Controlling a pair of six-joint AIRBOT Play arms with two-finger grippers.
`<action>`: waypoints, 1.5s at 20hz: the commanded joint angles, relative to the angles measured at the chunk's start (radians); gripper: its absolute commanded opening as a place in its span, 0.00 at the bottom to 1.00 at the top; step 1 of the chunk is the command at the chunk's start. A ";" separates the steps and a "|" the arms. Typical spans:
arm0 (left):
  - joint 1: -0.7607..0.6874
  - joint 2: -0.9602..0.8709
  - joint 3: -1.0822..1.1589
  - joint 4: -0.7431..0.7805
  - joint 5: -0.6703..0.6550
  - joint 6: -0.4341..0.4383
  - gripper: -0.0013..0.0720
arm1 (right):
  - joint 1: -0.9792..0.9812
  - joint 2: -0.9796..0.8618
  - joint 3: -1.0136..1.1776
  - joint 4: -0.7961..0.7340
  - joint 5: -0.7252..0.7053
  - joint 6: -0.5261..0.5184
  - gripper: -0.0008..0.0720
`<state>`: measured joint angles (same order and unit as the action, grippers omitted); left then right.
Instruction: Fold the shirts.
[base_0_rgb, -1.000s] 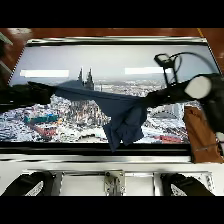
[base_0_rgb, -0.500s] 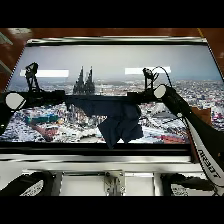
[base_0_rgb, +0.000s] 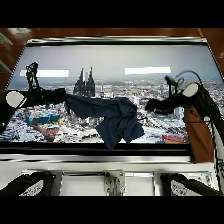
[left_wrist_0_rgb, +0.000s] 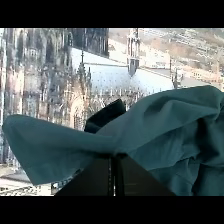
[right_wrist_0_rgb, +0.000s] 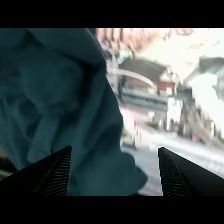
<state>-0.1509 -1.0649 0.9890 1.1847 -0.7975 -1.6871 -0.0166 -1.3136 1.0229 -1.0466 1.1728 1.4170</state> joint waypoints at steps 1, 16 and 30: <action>0.001 0.006 0.002 -0.004 -0.046 0.007 0.07 | -0.066 0.106 -0.293 0.164 0.121 -0.016 0.91; 0.001 0.007 0.002 -0.004 -0.104 0.079 0.07 | 0.369 0.120 -0.528 0.474 -0.470 0.177 0.79; 0.130 0.228 0.331 0.004 -0.105 0.160 0.07 | 0.180 0.568 -0.119 0.134 -0.357 -0.069 0.09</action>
<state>-0.0723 -0.9268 1.1709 1.1870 -0.9070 -1.5528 0.2474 -0.8967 0.7460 -0.7452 0.7547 1.4147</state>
